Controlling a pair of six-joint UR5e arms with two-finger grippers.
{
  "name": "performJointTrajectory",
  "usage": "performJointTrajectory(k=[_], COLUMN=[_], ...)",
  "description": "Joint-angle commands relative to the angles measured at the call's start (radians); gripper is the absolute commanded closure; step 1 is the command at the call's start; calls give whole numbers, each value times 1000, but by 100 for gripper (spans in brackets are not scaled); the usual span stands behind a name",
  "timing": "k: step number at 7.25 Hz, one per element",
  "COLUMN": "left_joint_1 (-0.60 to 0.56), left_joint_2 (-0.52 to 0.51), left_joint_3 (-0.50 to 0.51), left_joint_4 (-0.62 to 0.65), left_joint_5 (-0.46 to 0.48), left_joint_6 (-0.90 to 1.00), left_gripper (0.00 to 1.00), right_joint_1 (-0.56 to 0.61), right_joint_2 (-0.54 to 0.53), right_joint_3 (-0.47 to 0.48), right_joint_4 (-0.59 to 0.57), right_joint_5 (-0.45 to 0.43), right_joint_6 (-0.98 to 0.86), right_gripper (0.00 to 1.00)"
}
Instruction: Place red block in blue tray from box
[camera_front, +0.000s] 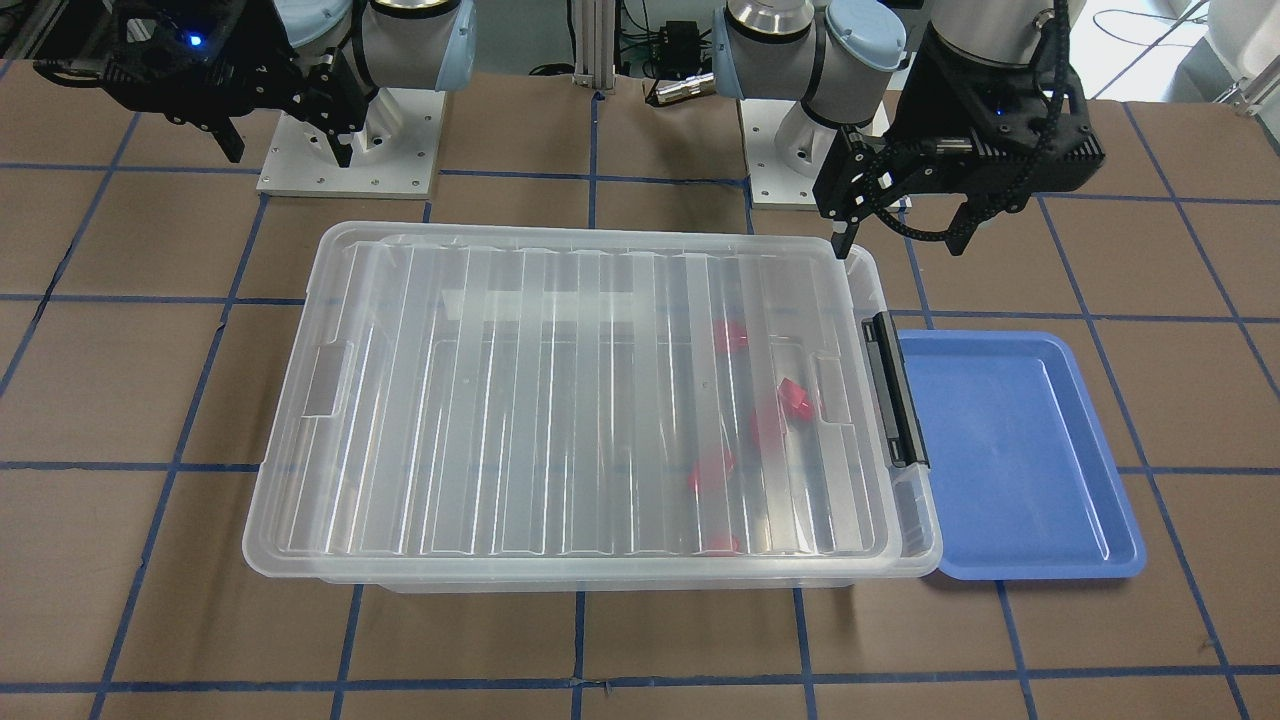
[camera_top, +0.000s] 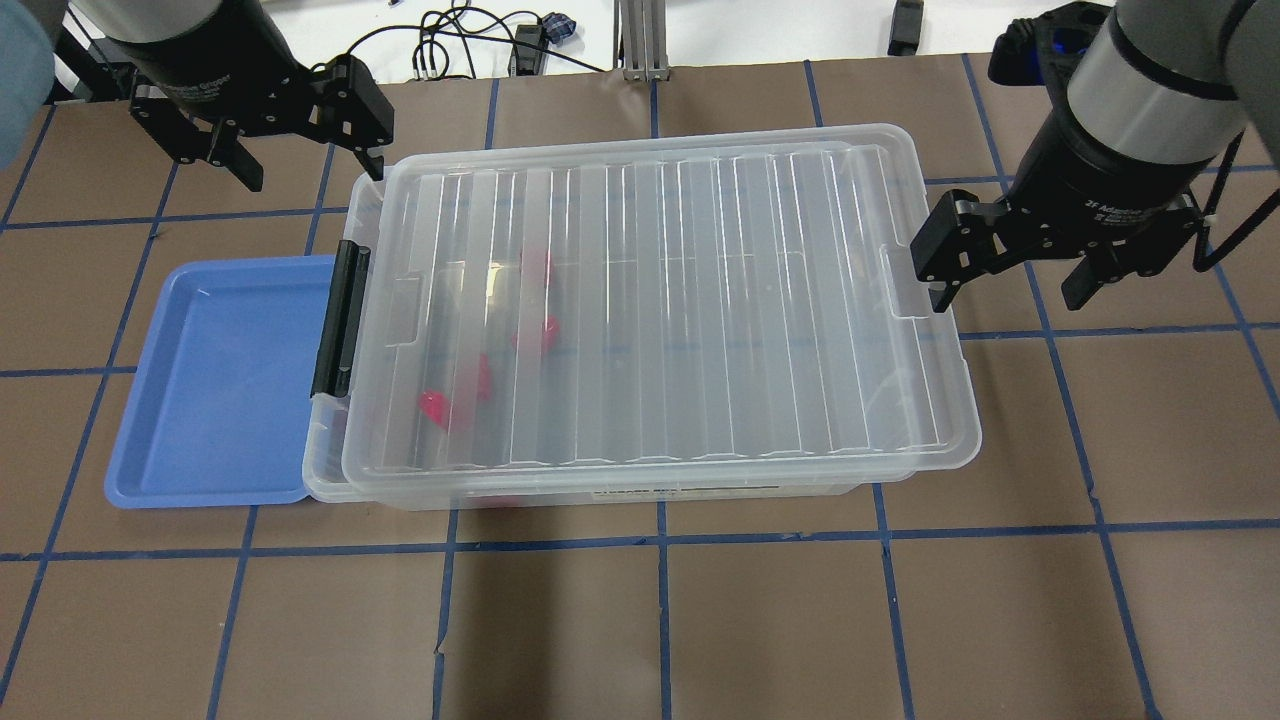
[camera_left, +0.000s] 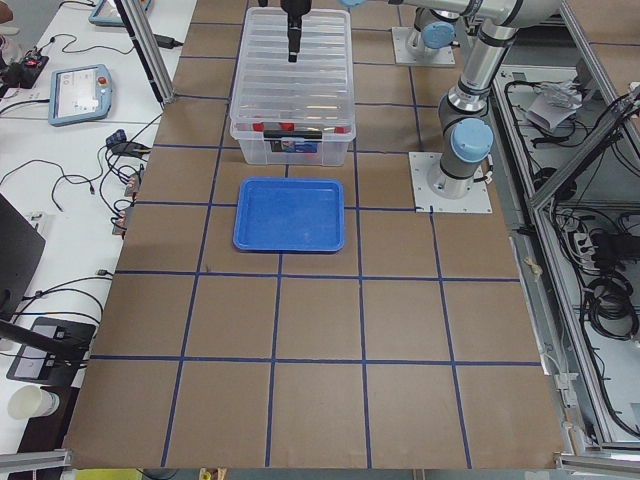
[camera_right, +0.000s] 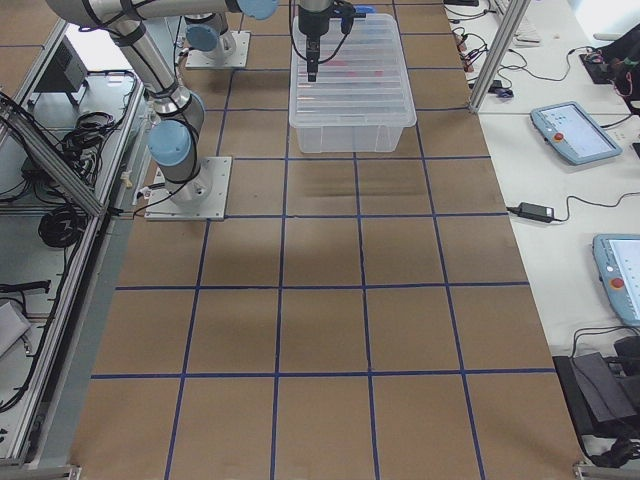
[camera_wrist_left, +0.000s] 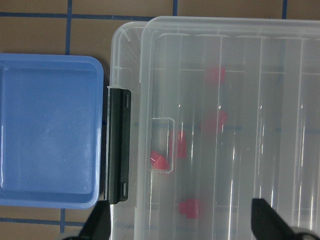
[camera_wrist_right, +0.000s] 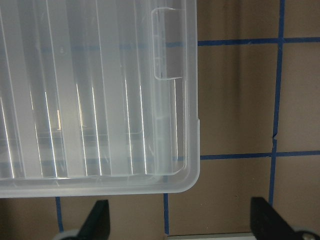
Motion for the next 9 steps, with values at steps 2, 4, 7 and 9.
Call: performJointTrajectory(k=[2, 4, 7, 9], left_joint_1=[0, 0, 0, 0], left_joint_2=[-2, 3, 9, 9], left_joint_3=[-1, -6, -12, -14], left_joint_4=[0, 2, 3, 3], left_joint_5=[-1, -1, -1, -1], left_joint_6=[0, 0, 0, 0], left_gripper=[0, 0, 0, 0], right_joint_1=[-3, -1, -6, -7], right_joint_2=[13, 16, 34, 129], right_joint_3=[12, 15, 18, 23], right_joint_4=[-2, -10, -37, -115], right_joint_5=[0, 0, -7, -13], right_joint_6=[-2, -14, -18, -11], right_gripper=[0, 0, 0, 0])
